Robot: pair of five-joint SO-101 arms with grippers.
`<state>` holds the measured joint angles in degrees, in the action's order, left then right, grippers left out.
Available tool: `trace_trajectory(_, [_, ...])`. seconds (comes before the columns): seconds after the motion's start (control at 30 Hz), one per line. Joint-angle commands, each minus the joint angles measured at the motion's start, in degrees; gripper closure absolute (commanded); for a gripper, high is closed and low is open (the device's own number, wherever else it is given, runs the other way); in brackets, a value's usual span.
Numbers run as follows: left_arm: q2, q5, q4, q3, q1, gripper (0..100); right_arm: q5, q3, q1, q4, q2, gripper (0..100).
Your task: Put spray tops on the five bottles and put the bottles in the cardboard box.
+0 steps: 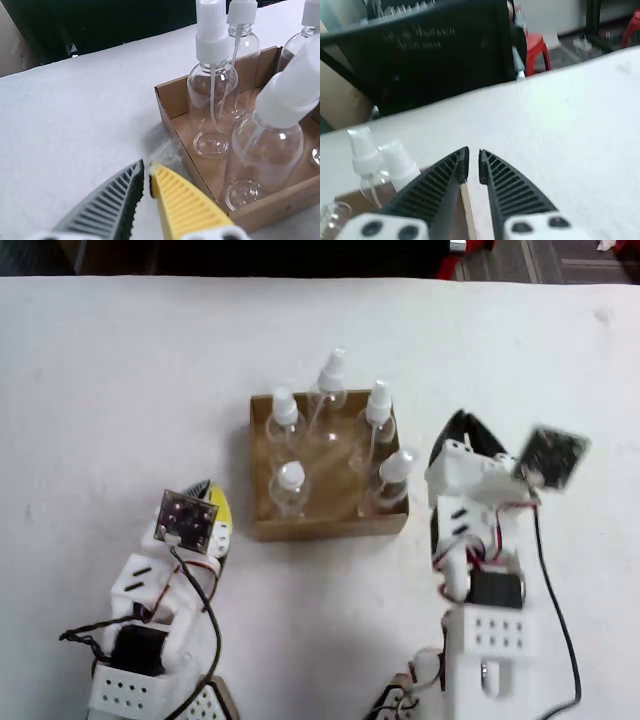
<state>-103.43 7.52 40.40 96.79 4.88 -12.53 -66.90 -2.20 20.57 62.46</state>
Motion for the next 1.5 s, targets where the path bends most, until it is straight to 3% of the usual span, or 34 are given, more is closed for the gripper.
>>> trace_trajectory(0.0, [-0.9,0.8,-1.1,-1.1,0.7,98,0.2,3.6,-0.6,-1.5,-8.3,98.2])
trace_trajectory(0.43, [-0.9,0.8,-1.4,-1.0,0.7,98,0.2,4.0,0.1,1.6,-7.0,98.2])
trace_trajectory(0.77, [-0.9,0.8,-1.4,-1.0,0.7,98,0.2,4.1,6.3,-2.4,-7.2,98.2])
trace_trajectory(1.0, [-0.9,0.8,-1.4,-1.0,0.7,98,0.2,4.2,5.8,-3.8,-6.6,98.2])
trace_trajectory(1.17, [-0.9,0.8,-1.4,-1.0,0.7,98,0.2,4.0,1.6,-2.9,-4.1,98.2])
trace_trajectory(1.47, [-0.9,0.8,-1.5,-1.1,0.8,98,3.7,5.5,0.1,24.4,22.3,98.1])
